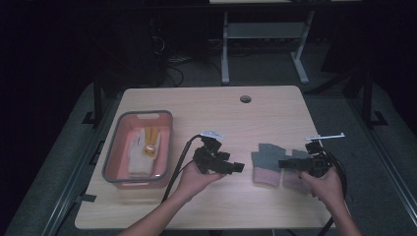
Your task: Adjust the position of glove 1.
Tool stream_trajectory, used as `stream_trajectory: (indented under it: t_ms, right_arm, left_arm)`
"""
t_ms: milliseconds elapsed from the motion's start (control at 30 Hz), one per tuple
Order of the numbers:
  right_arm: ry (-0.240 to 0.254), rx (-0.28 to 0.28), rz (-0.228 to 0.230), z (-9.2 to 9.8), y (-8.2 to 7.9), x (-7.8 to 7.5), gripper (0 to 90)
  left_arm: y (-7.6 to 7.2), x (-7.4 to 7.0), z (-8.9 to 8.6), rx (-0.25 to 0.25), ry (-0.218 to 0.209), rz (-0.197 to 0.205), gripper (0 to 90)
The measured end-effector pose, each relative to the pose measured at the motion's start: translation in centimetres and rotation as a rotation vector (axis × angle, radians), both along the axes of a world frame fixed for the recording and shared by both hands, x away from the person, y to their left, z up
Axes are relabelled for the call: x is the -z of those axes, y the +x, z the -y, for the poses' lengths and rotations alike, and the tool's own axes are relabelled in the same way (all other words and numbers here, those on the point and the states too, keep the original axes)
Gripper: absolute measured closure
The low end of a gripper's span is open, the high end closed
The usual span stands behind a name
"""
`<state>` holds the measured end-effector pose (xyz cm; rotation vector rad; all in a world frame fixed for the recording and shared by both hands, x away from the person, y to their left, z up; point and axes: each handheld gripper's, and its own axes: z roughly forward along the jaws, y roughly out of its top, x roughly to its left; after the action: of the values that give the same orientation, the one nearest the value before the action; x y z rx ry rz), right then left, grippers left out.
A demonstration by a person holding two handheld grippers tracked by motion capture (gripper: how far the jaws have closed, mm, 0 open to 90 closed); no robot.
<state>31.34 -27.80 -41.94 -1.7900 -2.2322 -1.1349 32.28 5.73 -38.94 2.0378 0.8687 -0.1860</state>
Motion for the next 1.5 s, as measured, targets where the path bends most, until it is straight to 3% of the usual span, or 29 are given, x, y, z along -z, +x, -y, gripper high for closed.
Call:
stream_trajectory:
  t_ms: [333,500,700,967,1300,1500]
  right_arm:
    - [-0.078,0.027,0.007,1.5,-0.6,0.4,44.2]
    - [-0.158,0.047,-0.002,2.0,-0.9,0.7,44.3]
    - [-0.217,0.053,-0.007,2.2,-1.2,1.4,44.9]
    - [-0.348,0.04,-0.033,1.3,-1.1,2.5,48.9]
    - [-0.358,0.014,-0.066,1.1,-0.7,2.5,60.1]
    - [-0.333,0.014,-0.089,1.5,-0.3,2.5,69.2]
  left_arm:
    - [0.0,0.8,1.3,0.012,0.007,-0.008,25.0]
    - [0.1,1.1,1.9,0.016,0.011,-0.007,25.0]
    - [0.1,1.7,2.5,0.017,0.014,-0.01,25.0]
    - [0.0,2.3,3.1,0.028,0.027,-0.016,25.0]
    - [-0.4,2.8,3.1,0.027,0.04,-0.016,25.2]
    - [-0.6,2.9,3.2,0.036,0.048,-0.015,25.5]
